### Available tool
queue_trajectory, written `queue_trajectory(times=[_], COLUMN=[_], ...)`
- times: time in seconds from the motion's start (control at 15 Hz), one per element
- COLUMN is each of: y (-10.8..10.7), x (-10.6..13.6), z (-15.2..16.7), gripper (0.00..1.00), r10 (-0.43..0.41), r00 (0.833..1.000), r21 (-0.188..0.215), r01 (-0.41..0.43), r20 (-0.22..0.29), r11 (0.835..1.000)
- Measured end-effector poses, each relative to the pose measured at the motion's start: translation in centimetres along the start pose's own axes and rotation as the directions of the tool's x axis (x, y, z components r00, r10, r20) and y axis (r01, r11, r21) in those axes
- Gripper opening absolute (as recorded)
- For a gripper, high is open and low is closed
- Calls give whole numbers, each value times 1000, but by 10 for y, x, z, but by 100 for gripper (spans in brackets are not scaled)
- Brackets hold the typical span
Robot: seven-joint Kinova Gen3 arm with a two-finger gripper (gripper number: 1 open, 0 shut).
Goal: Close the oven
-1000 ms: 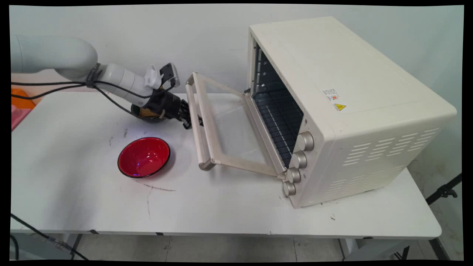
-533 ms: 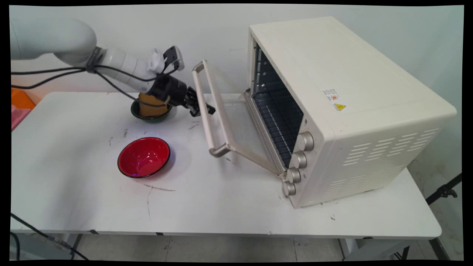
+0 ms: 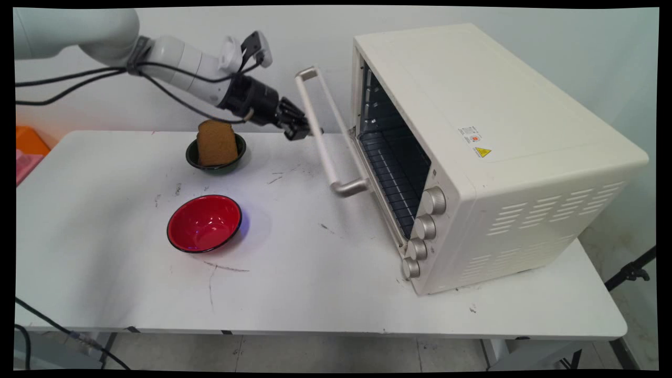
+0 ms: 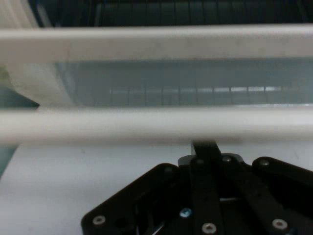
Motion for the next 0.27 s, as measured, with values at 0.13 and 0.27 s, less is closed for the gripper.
queue_trajectory(times=[0.13, 0.27], y=[-1, -1], x=[13, 25], z=[-3, -7], gripper=[0, 0], r10=[6, 12], r00=[1000, 999], r21=[-3, -6], r01=[-6, -12], r20=[-19, -37], r11=[1000, 1000])
